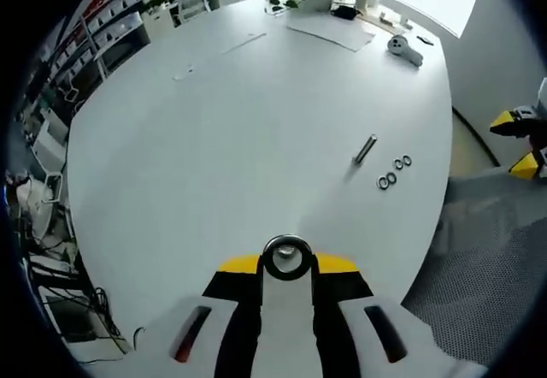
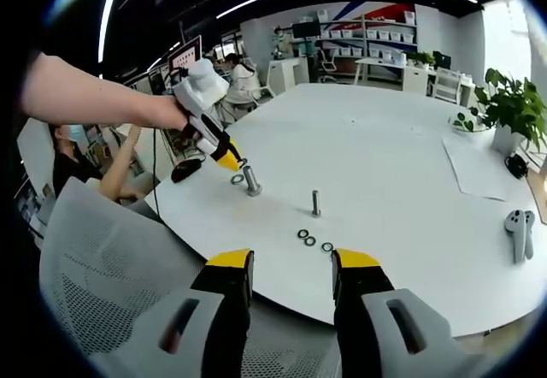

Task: Place the washer onto the threaded stud by aligning its center hole with the stud, sliding it down to the base, and recovering from edge contact or off-axis alignment until the washer reaches the visible bottom stop.

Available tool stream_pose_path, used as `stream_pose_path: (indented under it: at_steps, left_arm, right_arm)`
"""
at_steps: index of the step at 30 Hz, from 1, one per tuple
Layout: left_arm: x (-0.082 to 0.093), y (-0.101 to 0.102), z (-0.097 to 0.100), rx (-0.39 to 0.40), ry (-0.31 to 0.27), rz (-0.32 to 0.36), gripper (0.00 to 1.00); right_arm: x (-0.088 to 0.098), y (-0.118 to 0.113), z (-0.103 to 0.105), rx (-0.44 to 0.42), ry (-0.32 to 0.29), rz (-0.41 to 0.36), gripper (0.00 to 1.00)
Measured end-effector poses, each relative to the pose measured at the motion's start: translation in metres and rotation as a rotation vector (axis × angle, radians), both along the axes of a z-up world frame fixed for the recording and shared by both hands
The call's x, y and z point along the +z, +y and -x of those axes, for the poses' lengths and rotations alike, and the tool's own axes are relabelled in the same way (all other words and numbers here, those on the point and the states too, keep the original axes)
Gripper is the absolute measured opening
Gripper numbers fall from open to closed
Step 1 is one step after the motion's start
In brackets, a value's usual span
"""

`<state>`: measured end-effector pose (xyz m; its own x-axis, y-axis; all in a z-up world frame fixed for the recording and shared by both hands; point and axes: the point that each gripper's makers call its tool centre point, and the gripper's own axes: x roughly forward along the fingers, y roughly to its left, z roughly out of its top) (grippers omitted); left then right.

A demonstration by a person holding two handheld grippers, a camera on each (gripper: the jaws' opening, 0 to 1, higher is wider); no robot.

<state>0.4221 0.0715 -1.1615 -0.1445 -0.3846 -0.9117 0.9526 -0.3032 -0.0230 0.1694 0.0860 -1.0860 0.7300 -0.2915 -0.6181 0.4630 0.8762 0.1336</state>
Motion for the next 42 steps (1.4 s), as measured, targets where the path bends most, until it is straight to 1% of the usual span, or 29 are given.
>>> stream_pose_path:
  at_steps: [5, 7, 10, 12, 15, 21, 27, 32, 35, 36, 37, 39, 42]
  left_arm:
    - [-0.002, -0.004, 0.0, -0.018, -0.011, -0.011, 0.19]
    - [-0.004, -0.005, 0.002, -0.033, -0.03, -0.022, 0.19]
    - [-0.007, -0.009, 0.001, -0.045, -0.037, -0.035, 0.19]
    - [-0.005, -0.007, 0.003, -0.052, -0.042, -0.036, 0.19]
    - [-0.009, -0.005, 0.003, -0.061, -0.049, -0.055, 0.19]
    - [-0.014, -0.006, 0.001, -0.071, -0.051, -0.065, 0.19]
    - [-0.019, -0.006, 0.005, -0.094, -0.07, -0.083, 0.19]
    - [-0.032, -0.007, 0.005, -0.108, -0.082, -0.105, 0.19]
    - [-0.04, -0.008, 0.001, -0.135, -0.11, -0.109, 0.19]
    - [-0.04, -0.008, 0.003, -0.135, -0.108, -0.11, 0.19]
    - [-0.041, -0.007, 0.003, -0.138, -0.117, -0.116, 0.19]
    - [-0.045, -0.007, 0.001, -0.135, -0.115, -0.121, 0.19]
    - [-0.051, -0.009, 0.003, -0.146, -0.128, -0.129, 0.2]
  right_arm:
    - [-0.001, -0.001, -0.001, -0.001, 0.0, 0.0, 0.39]
    - [0.0, 0.0, 0.0, -0.002, -0.001, 0.0, 0.39]
    - [-0.001, 0.0, 0.0, -0.002, 0.0, 0.001, 0.39]
    - [-0.001, -0.001, -0.001, -0.002, 0.001, 0.001, 0.39]
    - [0.0, -0.001, 0.0, -0.005, -0.001, 0.001, 0.39]
    - [-0.001, -0.001, 0.0, -0.004, 0.001, 0.0, 0.39]
    - [-0.001, -0.001, 0.0, -0.005, 0.003, 0.0, 0.39]
    - [-0.003, -0.003, 0.001, -0.007, 0.003, -0.001, 0.39]
    - [-0.004, -0.004, 0.002, -0.007, 0.005, -0.001, 0.39]
    - [-0.004, -0.004, 0.002, -0.008, 0.005, 0.0, 0.39]
    - [-0.004, -0.004, 0.002, -0.011, 0.005, -0.001, 0.39]
    - [-0.003, -0.004, 0.002, -0.013, 0.004, -0.001, 0.39]
    - [-0.004, -0.004, 0.003, -0.012, 0.006, -0.002, 0.39]
